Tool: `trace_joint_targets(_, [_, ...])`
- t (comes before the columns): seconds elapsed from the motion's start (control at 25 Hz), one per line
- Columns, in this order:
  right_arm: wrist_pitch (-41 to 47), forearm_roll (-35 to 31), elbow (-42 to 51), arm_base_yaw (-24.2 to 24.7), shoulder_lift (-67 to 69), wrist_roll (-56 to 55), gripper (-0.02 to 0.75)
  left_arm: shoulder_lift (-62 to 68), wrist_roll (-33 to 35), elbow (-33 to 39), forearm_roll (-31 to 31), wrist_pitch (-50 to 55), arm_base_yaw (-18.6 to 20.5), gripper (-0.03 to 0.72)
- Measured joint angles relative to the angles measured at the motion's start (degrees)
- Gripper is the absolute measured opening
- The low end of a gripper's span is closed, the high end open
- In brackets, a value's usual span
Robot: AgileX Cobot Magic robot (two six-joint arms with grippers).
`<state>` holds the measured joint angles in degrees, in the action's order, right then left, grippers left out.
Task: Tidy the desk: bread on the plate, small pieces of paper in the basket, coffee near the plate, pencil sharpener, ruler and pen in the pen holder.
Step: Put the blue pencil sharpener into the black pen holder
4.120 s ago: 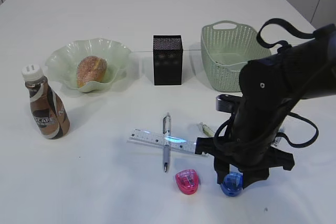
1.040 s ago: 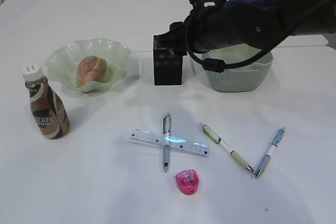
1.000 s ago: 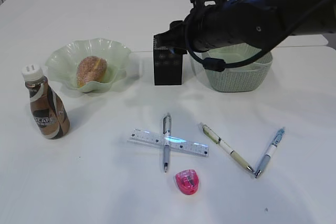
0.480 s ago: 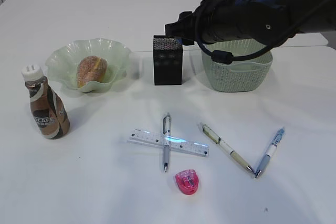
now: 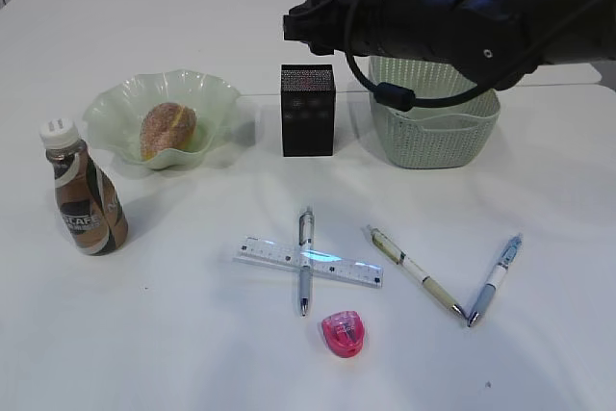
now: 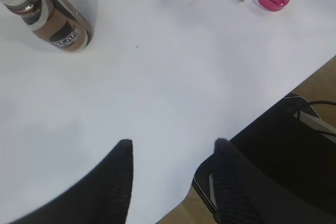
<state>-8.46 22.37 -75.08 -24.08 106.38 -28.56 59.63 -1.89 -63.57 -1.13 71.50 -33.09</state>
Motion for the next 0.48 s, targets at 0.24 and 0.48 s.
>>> trace_joint_targets(0.24, [-1.9, -3.7, -2.8, 1.8, 5.2, 0.1, 0.345, 0.0, 0.0, 0.0, 0.0, 0.0, 0.0, 0.342])
trace_joint_targets(0.48, [-1.9, -4.1, -8.2, 2.3, 9.4, 0.1, 0.345, 0.0, 0.0, 0.0, 0.0, 0.0, 0.0, 0.342])
